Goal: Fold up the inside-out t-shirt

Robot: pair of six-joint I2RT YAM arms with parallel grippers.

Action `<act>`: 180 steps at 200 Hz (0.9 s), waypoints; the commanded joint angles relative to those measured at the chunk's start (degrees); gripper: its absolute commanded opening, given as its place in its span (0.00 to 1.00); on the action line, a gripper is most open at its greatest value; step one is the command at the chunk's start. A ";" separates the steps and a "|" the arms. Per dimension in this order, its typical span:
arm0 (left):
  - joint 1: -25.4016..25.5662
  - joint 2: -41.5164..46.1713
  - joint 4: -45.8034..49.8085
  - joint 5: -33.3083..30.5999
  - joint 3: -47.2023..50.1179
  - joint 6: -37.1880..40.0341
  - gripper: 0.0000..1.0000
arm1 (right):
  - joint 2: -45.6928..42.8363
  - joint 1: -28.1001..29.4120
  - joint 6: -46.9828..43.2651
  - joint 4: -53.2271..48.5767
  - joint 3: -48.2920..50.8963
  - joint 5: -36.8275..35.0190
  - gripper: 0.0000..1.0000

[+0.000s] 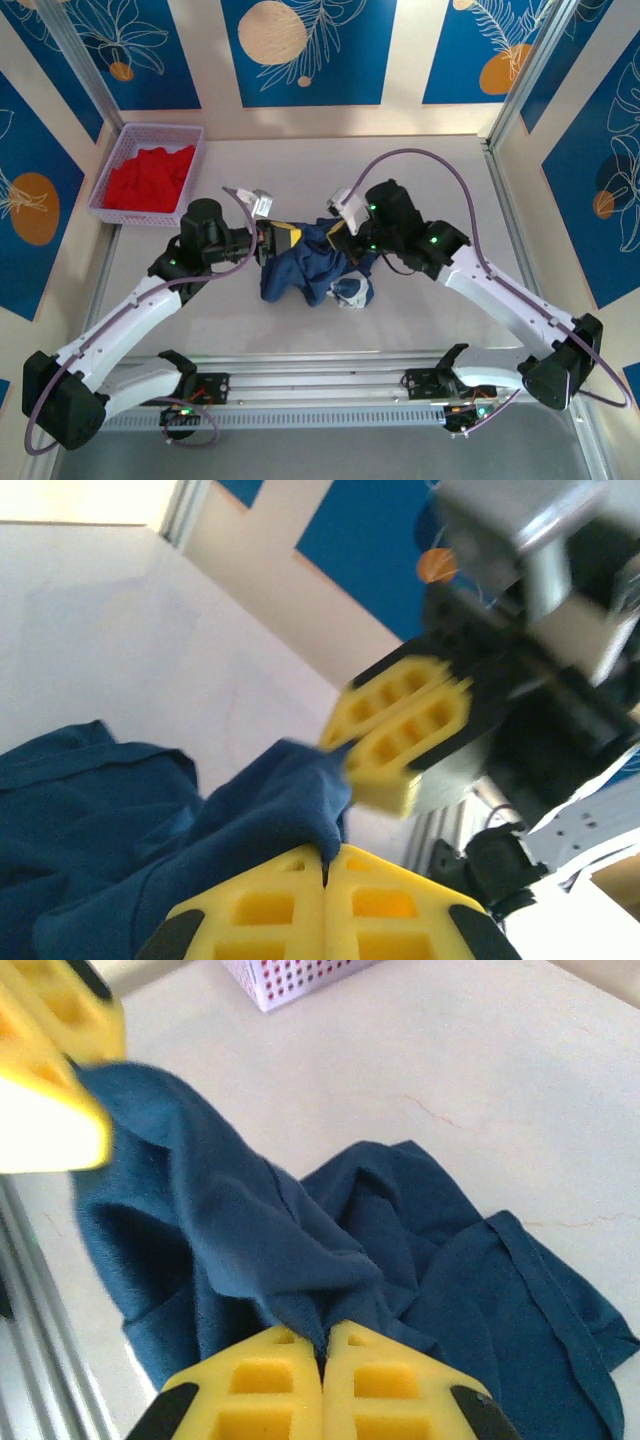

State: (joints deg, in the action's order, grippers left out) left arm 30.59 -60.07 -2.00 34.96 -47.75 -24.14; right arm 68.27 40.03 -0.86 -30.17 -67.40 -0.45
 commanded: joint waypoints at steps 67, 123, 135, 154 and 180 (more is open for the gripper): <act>2.10 -0.89 12.73 -15.19 -4.02 11.13 0.34 | -2.18 -8.77 20.01 16.02 5.24 31.56 0.00; 8.42 2.12 15.22 -24.16 -5.13 18.41 0.65 | -1.58 -11.58 18.04 13.69 4.91 35.41 0.00; 9.88 1.49 15.71 -25.29 -5.96 19.88 0.68 | -1.43 -12.06 17.80 13.37 4.82 35.93 0.00; 11.50 0.99 15.93 -27.86 -6.99 20.71 0.68 | -1.21 -12.82 17.39 12.70 4.73 36.17 0.00; 12.71 2.46 16.10 -29.94 -7.27 20.85 0.63 | -0.96 -14.08 18.17 12.51 4.82 36.15 0.00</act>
State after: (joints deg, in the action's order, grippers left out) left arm 42.22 -58.81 12.99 8.95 -52.97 -5.41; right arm 67.00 26.96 17.37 -17.02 -62.11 33.47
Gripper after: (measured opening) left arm 0.653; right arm 0.060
